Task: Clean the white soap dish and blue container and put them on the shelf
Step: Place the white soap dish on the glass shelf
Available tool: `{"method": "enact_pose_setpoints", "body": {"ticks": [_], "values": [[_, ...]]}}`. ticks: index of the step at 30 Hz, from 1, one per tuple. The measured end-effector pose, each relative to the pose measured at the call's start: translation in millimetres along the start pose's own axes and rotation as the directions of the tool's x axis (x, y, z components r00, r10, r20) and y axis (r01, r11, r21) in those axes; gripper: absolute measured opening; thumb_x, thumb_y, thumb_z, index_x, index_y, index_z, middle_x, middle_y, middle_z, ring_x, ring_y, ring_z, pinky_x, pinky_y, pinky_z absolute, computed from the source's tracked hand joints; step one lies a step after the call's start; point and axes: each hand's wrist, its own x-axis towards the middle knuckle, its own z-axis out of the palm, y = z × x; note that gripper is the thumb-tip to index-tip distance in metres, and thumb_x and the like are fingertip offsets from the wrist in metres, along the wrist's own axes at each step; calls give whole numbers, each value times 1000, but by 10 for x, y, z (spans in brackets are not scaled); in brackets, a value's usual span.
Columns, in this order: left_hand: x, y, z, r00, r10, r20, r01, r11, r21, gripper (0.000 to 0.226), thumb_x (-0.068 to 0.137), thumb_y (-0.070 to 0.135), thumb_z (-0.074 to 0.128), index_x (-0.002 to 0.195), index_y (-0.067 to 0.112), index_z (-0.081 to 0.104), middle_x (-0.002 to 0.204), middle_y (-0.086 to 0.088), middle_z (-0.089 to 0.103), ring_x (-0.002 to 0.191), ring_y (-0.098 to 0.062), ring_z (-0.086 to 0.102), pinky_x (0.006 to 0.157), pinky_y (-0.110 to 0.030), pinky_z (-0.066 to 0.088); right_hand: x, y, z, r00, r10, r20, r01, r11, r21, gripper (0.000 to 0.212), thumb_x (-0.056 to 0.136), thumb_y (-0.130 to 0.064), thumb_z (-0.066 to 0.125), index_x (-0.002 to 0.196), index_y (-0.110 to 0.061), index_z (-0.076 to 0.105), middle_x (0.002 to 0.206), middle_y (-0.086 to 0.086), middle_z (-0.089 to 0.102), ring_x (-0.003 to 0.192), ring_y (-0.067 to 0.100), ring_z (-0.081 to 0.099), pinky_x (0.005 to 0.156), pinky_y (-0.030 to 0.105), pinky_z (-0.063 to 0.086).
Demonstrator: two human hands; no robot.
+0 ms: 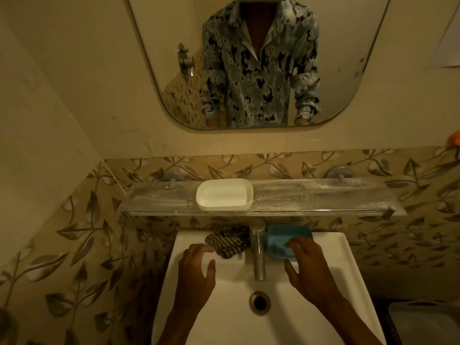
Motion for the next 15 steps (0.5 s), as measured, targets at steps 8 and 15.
{"method": "enact_pose_setpoints", "body": {"ticks": [8, 15], "values": [[399, -393, 648, 939, -40, 342, -13, 988, 151, 86, 68, 34, 73, 143, 15, 34, 145, -7, 42, 134, -25, 39, 106, -47, 38, 7, 376, 106, 968, 109, 227, -45, 961, -272, 106, 37, -15, 92, 133, -15, 46, 130, 18, 60, 128, 38, 48, 113, 50, 3], [366, -618, 838, 841, -259, 475, 26, 896, 443, 80, 85, 41, 59, 150, 21, 17, 140, -7, 42, 127, -28, 39, 101, -43, 35, -105, 531, 149, 934, 218, 285, -132, 948, -291, 89, 27, -10, 95, 112, -10, 69, 107, 14, 72, 105, 36, 67, 112, 49, 1]]}}
